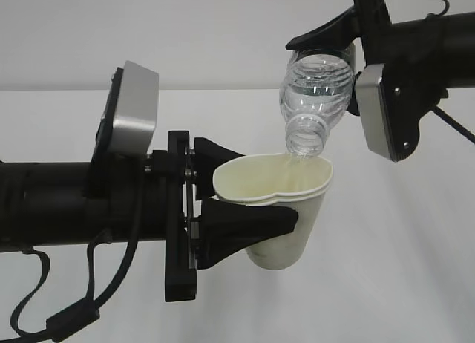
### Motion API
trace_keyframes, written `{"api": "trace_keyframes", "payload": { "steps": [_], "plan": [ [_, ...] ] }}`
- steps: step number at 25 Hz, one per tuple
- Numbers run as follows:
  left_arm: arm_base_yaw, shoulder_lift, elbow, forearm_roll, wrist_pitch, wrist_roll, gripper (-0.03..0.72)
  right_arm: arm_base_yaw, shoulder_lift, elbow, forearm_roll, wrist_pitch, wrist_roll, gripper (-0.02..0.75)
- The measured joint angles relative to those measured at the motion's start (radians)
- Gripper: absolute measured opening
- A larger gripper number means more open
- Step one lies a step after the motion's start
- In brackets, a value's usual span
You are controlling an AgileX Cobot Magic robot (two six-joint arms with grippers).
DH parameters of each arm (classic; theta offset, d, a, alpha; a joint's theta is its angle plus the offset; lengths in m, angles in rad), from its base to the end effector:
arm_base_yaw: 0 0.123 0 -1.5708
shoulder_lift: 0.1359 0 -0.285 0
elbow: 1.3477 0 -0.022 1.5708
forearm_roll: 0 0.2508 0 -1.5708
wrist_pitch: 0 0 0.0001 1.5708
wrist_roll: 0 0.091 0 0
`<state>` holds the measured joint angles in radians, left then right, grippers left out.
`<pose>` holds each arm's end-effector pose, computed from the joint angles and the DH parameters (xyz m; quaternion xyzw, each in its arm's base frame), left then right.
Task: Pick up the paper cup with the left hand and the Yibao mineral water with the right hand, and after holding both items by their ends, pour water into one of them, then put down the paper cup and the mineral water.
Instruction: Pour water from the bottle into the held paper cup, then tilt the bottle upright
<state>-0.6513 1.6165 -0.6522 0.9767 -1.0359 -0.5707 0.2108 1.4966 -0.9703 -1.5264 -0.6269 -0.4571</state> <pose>0.1930 -0.2287 0.2168 0.4850 0.5539 -0.4510 0.5046 0.3034 0.1194 0.2915 -0.7834 0.2160 -0.2397 0.5312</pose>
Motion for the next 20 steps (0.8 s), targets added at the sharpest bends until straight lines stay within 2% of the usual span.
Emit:
{"api": "trace_keyframes", "payload": {
  "steps": [20],
  "plan": [
    [-0.001, 0.001, 0.000, 0.008, 0.000, 0.000, 0.377, 0.000, 0.000, -0.006, 0.000, -0.020, -0.021, 0.435]
  ]
}}
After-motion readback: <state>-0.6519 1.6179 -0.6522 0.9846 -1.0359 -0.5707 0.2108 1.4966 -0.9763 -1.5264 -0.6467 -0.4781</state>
